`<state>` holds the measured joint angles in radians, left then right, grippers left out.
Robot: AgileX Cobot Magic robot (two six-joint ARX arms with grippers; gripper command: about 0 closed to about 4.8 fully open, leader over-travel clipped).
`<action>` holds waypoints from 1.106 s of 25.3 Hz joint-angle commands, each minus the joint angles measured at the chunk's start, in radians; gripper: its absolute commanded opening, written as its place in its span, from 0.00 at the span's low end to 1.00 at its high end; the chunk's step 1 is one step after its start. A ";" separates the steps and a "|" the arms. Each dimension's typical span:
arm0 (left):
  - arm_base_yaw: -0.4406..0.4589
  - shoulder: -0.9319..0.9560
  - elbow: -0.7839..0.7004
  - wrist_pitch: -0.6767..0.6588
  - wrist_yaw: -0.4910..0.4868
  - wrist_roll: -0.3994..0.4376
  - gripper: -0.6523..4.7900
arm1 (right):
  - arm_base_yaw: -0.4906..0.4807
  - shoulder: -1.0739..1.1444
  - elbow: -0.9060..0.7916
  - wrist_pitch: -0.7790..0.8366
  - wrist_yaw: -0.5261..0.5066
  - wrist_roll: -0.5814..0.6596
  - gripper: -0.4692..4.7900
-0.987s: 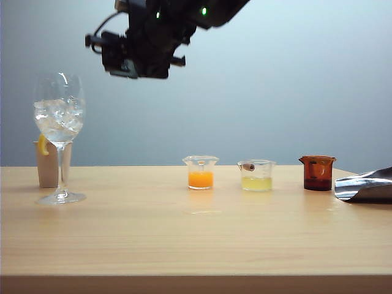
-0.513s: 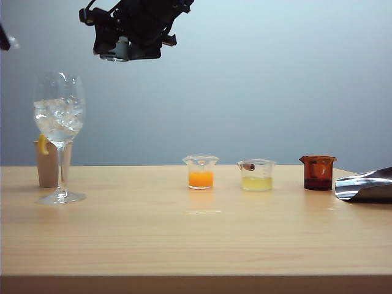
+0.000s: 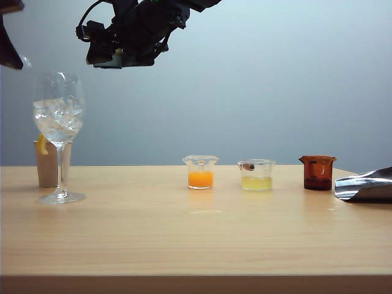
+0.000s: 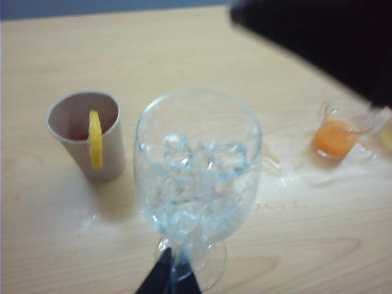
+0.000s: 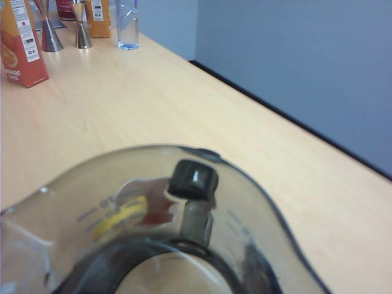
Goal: Pick up the first measuring cup from the left, pour the coconut rum inside into the goblet, and finally put the measuring cup back in its original place.
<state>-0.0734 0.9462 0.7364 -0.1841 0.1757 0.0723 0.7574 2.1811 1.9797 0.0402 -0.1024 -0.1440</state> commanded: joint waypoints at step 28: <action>0.002 0.108 0.061 -0.017 -0.021 0.006 0.11 | 0.020 0.008 0.019 -0.073 0.008 -0.283 0.36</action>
<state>-0.0715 1.0561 0.7925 -0.2062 0.1535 0.0750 0.7742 2.1994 1.9884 -0.0589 -0.1005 -0.4000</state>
